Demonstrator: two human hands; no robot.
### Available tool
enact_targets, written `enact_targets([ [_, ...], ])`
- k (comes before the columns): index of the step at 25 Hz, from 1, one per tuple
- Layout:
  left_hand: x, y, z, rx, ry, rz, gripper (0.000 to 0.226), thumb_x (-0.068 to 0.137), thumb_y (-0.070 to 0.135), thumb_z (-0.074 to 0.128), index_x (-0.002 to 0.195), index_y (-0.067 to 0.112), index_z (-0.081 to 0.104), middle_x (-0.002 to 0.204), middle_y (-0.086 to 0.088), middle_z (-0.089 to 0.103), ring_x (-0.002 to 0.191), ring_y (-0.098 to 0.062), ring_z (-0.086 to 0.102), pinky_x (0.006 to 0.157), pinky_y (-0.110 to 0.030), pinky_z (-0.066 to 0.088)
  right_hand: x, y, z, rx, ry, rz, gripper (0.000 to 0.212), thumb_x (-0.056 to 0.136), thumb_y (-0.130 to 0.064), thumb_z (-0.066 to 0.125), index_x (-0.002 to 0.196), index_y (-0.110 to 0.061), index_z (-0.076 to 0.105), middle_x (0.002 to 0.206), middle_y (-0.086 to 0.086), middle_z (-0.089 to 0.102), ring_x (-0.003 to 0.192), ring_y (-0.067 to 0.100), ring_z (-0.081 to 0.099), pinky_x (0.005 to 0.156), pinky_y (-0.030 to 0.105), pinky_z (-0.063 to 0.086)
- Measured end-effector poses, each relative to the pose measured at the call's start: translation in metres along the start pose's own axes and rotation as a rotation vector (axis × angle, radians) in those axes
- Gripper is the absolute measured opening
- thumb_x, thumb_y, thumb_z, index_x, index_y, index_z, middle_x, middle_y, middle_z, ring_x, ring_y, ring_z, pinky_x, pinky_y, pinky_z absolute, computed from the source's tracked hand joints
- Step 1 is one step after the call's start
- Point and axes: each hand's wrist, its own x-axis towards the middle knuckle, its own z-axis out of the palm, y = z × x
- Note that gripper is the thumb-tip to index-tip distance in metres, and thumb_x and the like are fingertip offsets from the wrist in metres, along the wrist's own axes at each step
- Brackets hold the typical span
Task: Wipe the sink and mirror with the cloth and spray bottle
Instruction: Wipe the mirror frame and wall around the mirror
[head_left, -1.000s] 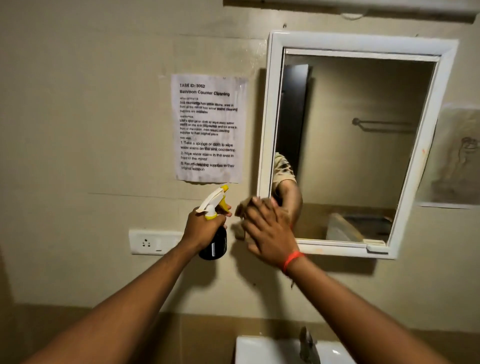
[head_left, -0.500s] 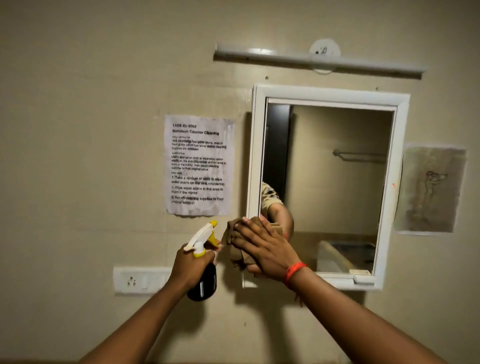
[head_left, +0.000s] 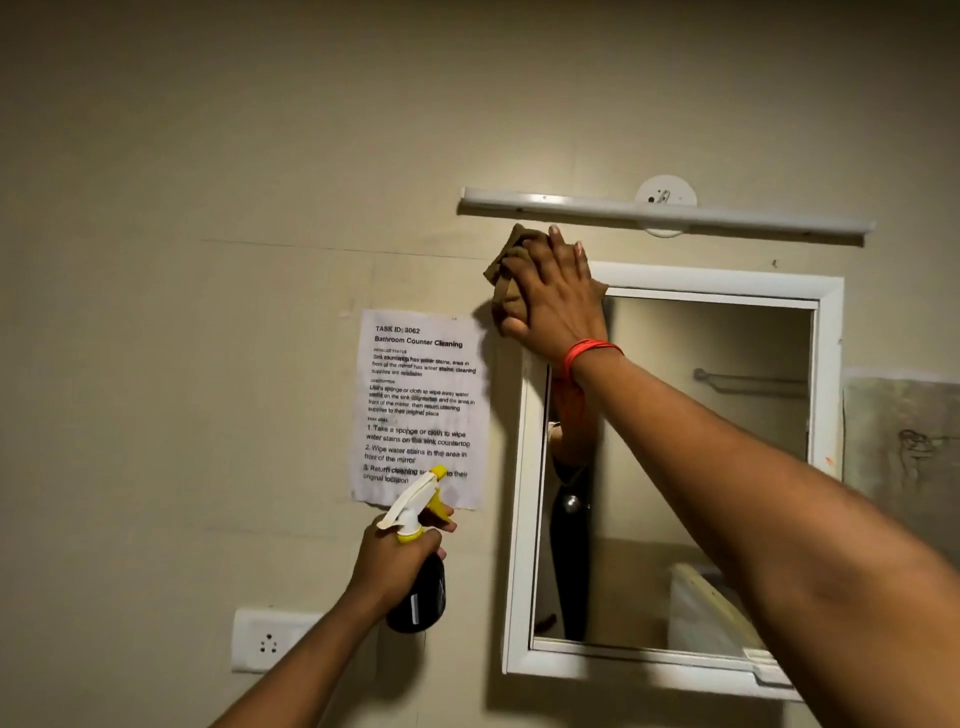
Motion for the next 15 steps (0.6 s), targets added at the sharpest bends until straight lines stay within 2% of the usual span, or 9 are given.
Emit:
enact_targets([
  [2, -0.002, -0.008, -0.004, 0.006, 0.015, -0.025, 0.038, 0.080, -0.010, 0.058, 0.100, 0.019, 0.074, 0.096, -0.001, 0.080, 0.081, -0.021, 0.073, 0.070, -0.007, 0.050, -0.015, -0.013, 0.006, 0.018, 0.042, 0.022, 0.059, 0.077, -0.043, 0.062, 0.133, -0.027, 0.058, 0.153, 0.007, 0.043, 0.154, 0.036, 0.018, 0.126, 0.055, 0.012],
  [4, -0.007, -0.016, -0.008, 0.007, 0.010, -0.060, 0.035, 0.079, -0.009, 0.059, 0.097, 0.017, 0.074, 0.096, -0.001, 0.079, 0.083, -0.024, 0.073, 0.072, -0.012, 0.053, -0.041, -0.028, 0.017, -0.049, 0.015, -0.053, 0.043, 0.083, -0.043, 0.053, 0.118, -0.023, 0.069, 0.140, 0.008, 0.056, 0.152, 0.036, 0.025, 0.125, 0.057, 0.016],
  [6, -0.016, -0.022, -0.012, 0.000, 0.005, -0.065, 0.041, 0.077, -0.005, 0.058, 0.099, 0.026, 0.072, 0.097, -0.002, 0.078, 0.082, -0.028, 0.074, 0.075, -0.023, 0.057, -0.077, -0.040, 0.028, -0.079, -0.053, -0.169, 0.045, 0.087, -0.043, 0.046, 0.110, -0.015, 0.073, 0.126, 0.010, 0.065, 0.146, 0.038, 0.037, 0.123, 0.057, 0.022],
  [8, -0.024, -0.024, -0.016, -0.018, 0.003, -0.074, 0.039, 0.080, -0.008, 0.056, 0.099, 0.022, 0.072, 0.098, -0.005, 0.078, 0.079, -0.030, 0.074, 0.070, -0.020, 0.057, -0.121, -0.052, 0.037, -0.074, -0.105, -0.250, 0.045, 0.088, -0.041, 0.046, 0.107, -0.011, 0.074, 0.118, 0.012, 0.068, 0.139, 0.040, 0.046, 0.121, 0.058, 0.023],
  [9, -0.026, -0.025, -0.018, -0.020, 0.000, -0.078, 0.038, 0.081, -0.009, 0.056, 0.098, 0.020, 0.071, 0.099, -0.007, 0.077, 0.078, -0.028, 0.073, 0.068, -0.019, 0.056, -0.146, -0.058, 0.043, -0.058, -0.144, -0.276, 0.044, 0.088, -0.040, 0.047, 0.108, -0.010, 0.073, 0.117, 0.013, 0.068, 0.138, 0.041, 0.046, 0.122, 0.058, 0.023],
  [12, -0.032, -0.029, -0.021, -0.021, -0.044, -0.080, 0.045, 0.078, -0.005, 0.056, 0.095, 0.034, 0.069, 0.099, -0.005, 0.077, 0.078, -0.029, 0.074, 0.071, -0.028, 0.058, -0.233, -0.084, 0.067, 0.019, -0.272, -0.315, 0.042, 0.089, -0.039, 0.051, 0.114, -0.011, 0.070, 0.124, 0.014, 0.065, 0.143, 0.040, 0.042, 0.124, 0.056, 0.021],
  [15, -0.042, -0.038, -0.018, -0.002, -0.092, -0.092, 0.037, 0.079, -0.007, 0.056, 0.099, 0.020, 0.071, 0.097, -0.004, 0.077, 0.074, -0.030, 0.074, 0.073, -0.030, 0.058, -0.322, -0.114, 0.098, 0.073, -0.410, -0.322, 0.040, 0.094, -0.037, 0.052, 0.120, -0.012, 0.069, 0.131, 0.013, 0.064, 0.147, 0.037, 0.038, 0.126, 0.054, 0.015],
])
